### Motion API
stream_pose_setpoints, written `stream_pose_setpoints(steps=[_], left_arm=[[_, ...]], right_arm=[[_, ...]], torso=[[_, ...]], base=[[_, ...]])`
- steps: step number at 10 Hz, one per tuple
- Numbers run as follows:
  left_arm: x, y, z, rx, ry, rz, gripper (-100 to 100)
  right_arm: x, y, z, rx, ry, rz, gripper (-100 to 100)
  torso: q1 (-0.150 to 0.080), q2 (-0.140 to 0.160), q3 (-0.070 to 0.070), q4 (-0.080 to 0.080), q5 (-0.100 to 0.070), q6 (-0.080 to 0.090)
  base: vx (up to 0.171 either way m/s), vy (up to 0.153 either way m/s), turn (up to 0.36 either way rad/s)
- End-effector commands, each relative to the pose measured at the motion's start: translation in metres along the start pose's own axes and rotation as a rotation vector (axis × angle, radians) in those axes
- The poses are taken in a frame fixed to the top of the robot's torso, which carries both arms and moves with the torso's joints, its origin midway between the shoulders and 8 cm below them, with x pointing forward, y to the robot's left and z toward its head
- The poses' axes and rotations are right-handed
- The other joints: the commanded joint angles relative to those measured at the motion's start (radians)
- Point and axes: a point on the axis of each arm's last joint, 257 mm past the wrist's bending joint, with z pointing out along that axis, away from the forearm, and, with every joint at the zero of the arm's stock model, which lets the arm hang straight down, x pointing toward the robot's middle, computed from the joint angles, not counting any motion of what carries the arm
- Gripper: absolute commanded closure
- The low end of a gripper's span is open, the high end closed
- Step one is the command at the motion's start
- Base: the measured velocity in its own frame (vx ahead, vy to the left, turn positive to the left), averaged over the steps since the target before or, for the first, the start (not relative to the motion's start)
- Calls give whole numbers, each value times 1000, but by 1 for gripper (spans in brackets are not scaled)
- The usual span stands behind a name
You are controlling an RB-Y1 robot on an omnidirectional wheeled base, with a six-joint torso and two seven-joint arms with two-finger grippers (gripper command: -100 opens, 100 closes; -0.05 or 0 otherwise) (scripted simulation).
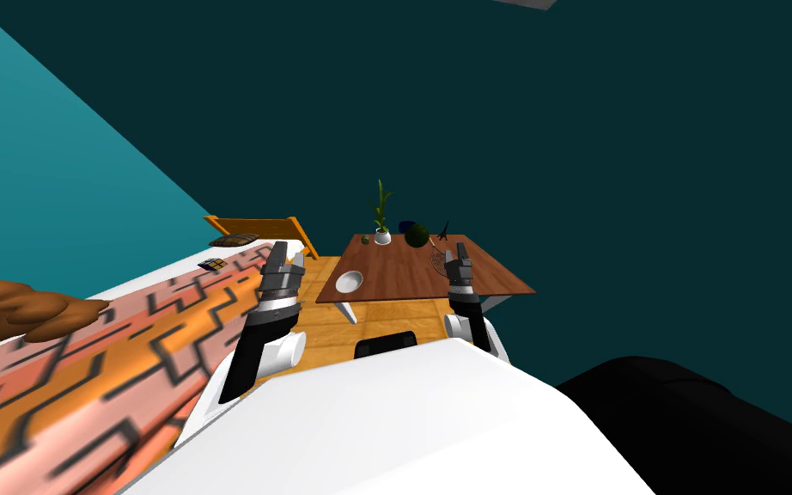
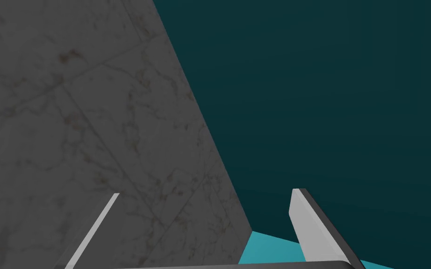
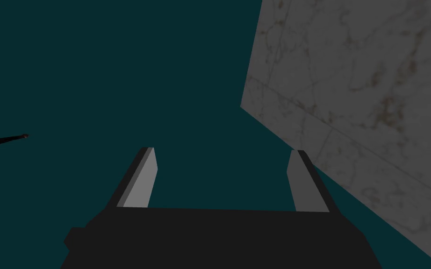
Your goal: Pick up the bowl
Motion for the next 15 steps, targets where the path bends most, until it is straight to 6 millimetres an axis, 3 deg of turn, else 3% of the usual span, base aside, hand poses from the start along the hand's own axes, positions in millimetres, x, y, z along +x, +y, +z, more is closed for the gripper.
stream_pose_setpoints(steps=[1, 9, 14, 15], left_arm=[[0, 6, 3, -20, 4, -4, -100], [-3, 87, 3, -263, 5, -78, -100], [-4, 121, -2, -375, -7, -111, -100], [-5, 136, -5, -421, -13, -127, -100]], right_arm=[[0, 0, 0, 0, 0, 0, 0], [0, 0, 0, 0, 0, 0, 0], [0, 0, 0, 0, 0, 0, 0], [0, 0, 0, 0, 0, 0, 0]], torso=[[0, 0, 0, 0, 0, 0], [-1, 0, 0, 0, 0, 0], [0, 0, 0, 0, 0, 0], [0, 0, 0, 0, 0, 0]], base=[[-7, -28, 0], [-10, -50, -4], [-8, -43, -4], [-5, -35, -11]])
